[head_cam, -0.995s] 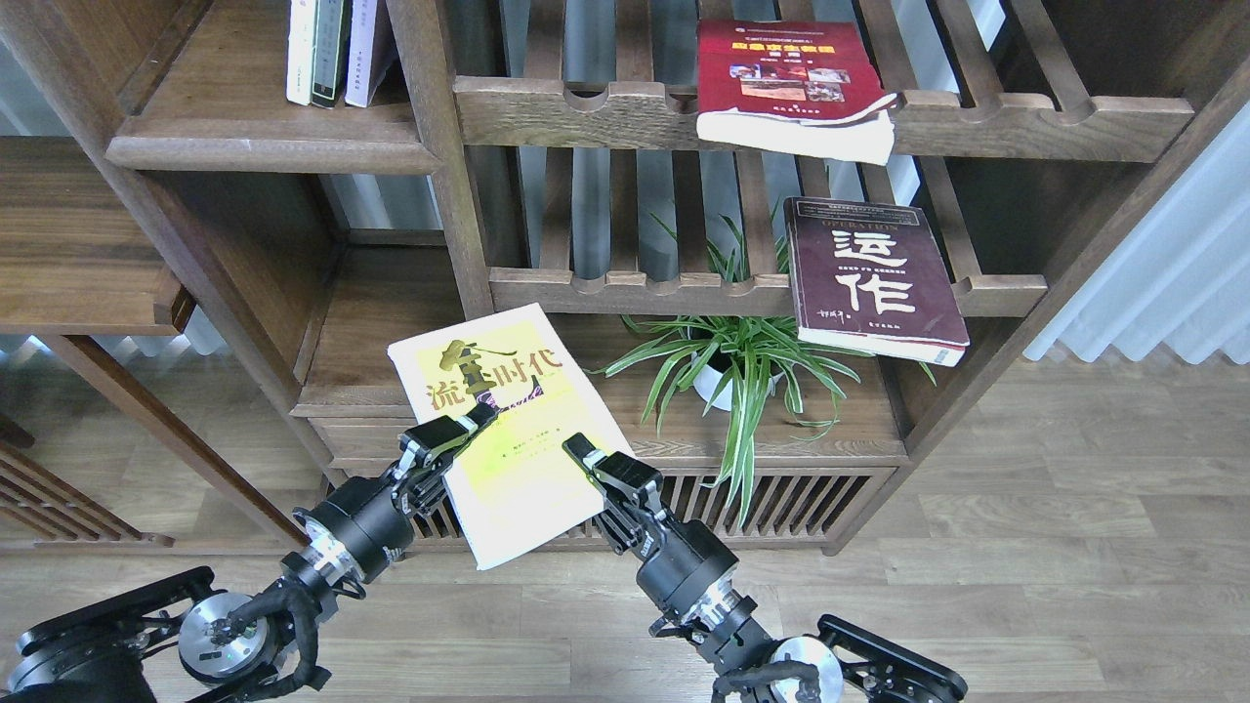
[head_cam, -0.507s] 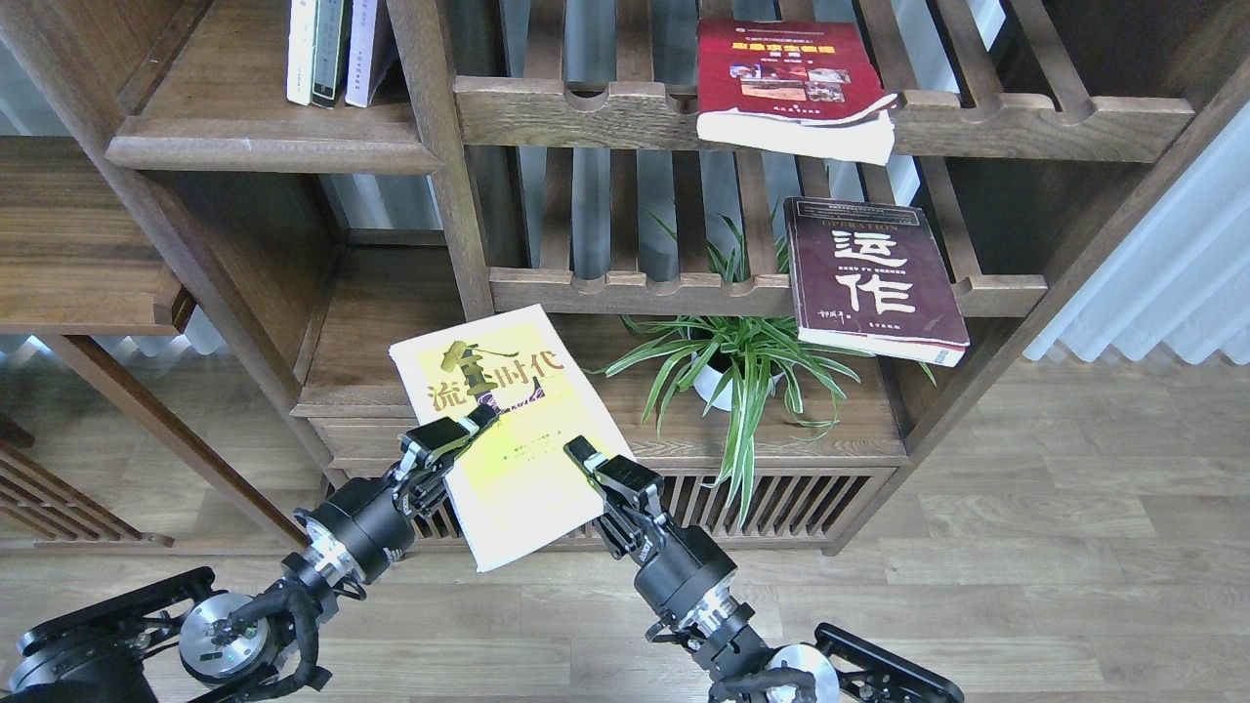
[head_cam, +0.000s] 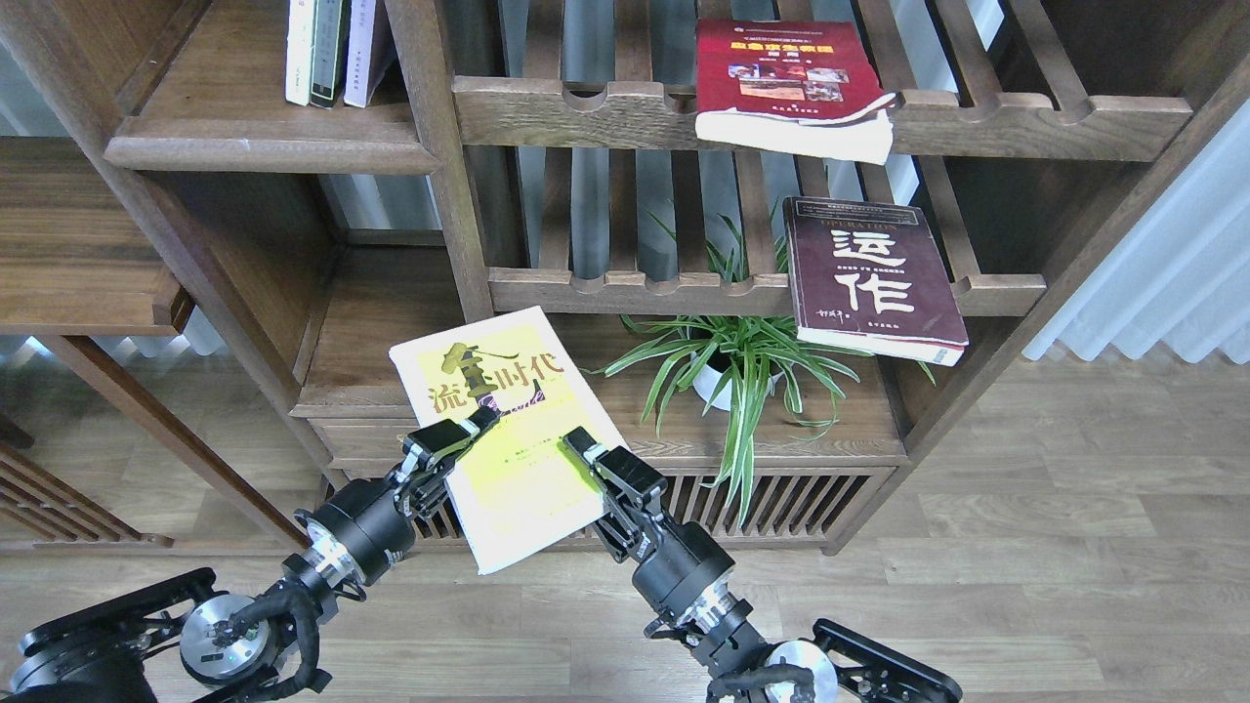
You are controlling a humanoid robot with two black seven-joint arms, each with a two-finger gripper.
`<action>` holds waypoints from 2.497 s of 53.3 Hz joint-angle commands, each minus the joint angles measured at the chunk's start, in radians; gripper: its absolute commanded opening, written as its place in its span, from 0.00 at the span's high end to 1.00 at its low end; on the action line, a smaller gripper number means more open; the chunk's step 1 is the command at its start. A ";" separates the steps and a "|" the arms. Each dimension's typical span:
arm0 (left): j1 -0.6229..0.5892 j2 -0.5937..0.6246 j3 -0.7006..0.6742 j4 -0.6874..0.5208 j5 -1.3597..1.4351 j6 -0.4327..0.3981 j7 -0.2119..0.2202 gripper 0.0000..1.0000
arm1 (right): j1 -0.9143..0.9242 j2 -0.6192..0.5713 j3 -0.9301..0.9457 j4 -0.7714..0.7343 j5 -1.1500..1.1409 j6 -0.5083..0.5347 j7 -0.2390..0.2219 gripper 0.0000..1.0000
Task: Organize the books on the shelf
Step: 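Grasp the yellow-green book's edge with the left gripper, then lift the yellow-green book with the left gripper up to the top shelf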
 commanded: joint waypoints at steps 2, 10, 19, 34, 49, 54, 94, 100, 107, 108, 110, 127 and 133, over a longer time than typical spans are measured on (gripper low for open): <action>-0.005 0.007 -0.002 -0.005 0.010 0.000 -0.001 0.96 | 0.000 0.000 0.045 -0.020 0.000 0.000 0.001 0.18; -0.005 0.018 -0.012 -0.006 0.093 0.000 -0.004 0.98 | 0.000 0.000 0.115 -0.091 0.000 0.000 0.001 0.15; -0.004 0.019 -0.032 -0.009 0.159 0.000 -0.007 1.00 | 0.000 0.000 0.152 -0.134 0.002 0.000 0.002 0.13; -0.001 0.036 -0.123 -0.014 0.341 0.000 -0.005 1.00 | -0.001 -0.003 0.181 -0.177 0.000 0.000 0.002 0.13; 0.001 0.036 -0.216 -0.078 0.444 0.000 0.001 1.00 | -0.001 -0.008 0.181 -0.183 0.000 0.000 0.001 0.13; -0.001 0.036 -0.229 -0.109 0.472 0.000 0.007 1.00 | -0.001 -0.010 0.181 -0.189 0.000 0.000 0.002 0.13; -0.079 -0.001 -0.466 -0.140 0.536 0.000 0.042 1.00 | -0.006 -0.037 0.181 -0.237 -0.007 0.000 0.001 0.11; -0.126 -0.008 -0.499 -0.140 0.536 0.000 0.042 1.00 | -0.009 -0.039 0.181 -0.241 -0.009 0.000 0.001 0.11; -0.172 -0.008 -0.537 -0.140 0.536 0.000 0.041 1.00 | -0.011 -0.039 0.181 -0.243 -0.009 0.000 0.001 0.10; -0.179 -0.008 -0.543 -0.140 0.536 0.000 0.041 1.00 | -0.011 -0.039 0.181 -0.243 -0.009 0.000 0.001 0.10; -0.189 -0.008 -0.554 -0.140 0.535 0.000 0.041 1.00 | -0.011 -0.039 0.181 -0.243 -0.009 0.000 0.001 0.10; -0.258 -0.024 -0.651 -0.140 0.533 0.000 0.041 1.00 | -0.014 -0.036 0.181 -0.261 -0.036 0.000 0.001 0.10; -0.281 -0.024 -0.689 -0.140 0.530 0.000 0.039 1.00 | -0.014 -0.034 0.181 -0.272 -0.036 0.000 0.001 0.10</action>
